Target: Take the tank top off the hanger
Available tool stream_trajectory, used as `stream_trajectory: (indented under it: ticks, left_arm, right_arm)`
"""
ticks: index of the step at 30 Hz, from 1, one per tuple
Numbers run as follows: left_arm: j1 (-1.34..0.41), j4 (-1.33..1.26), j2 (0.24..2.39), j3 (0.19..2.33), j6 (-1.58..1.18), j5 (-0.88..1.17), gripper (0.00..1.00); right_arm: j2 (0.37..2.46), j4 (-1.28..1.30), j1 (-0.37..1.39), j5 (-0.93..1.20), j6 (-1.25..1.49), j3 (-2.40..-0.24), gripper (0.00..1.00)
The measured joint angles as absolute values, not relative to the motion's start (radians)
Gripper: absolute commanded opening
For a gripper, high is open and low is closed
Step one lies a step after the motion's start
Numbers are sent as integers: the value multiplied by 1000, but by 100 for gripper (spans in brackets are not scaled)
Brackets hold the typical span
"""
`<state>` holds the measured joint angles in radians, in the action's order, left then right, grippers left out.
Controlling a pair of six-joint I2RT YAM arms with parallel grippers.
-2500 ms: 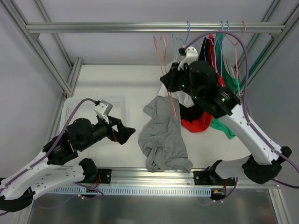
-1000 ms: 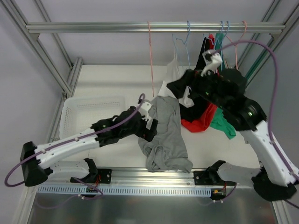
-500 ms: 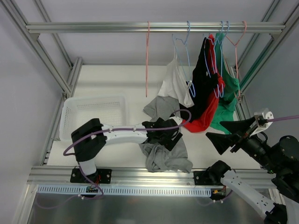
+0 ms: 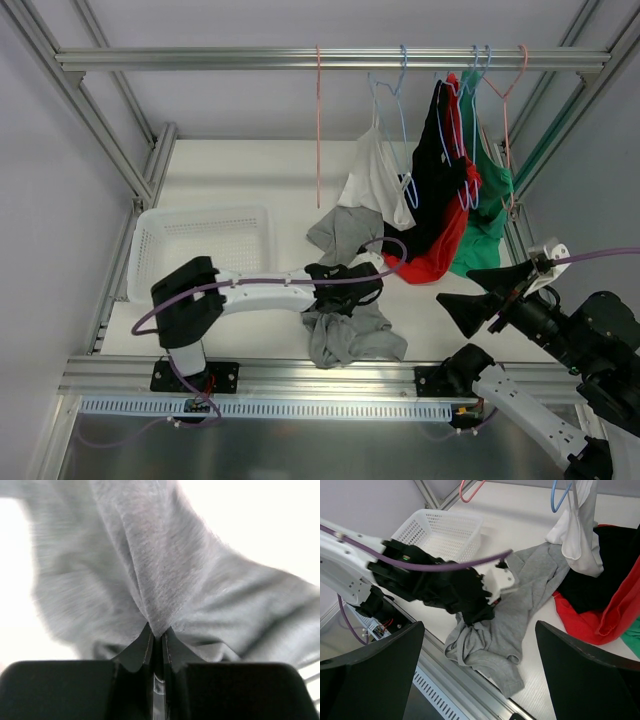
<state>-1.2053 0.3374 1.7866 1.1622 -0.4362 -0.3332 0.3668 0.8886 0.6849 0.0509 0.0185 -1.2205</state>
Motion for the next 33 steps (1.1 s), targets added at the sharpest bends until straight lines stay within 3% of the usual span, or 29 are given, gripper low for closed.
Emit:
stream_trajectory:
  ticks: [13,25,28,33]
  left_arm:
    - [-1256,646,1108,1391,-472,-829,0]
    - [-1240,715,1060,1693,-215,-1134,0]
    - [-1125,716,1053,1691,-194,-1095,0]
    - [-731,723,1039,1608,-221,-870,0]
  right_arm:
    - [367,879,685,30,-17,-1206,99]
    - [393,860,685,19,-36,-1207,99]
    - [403,848,685,20,-36,-1207,99]
    - [429,814,685,34,-35,-1209,99]
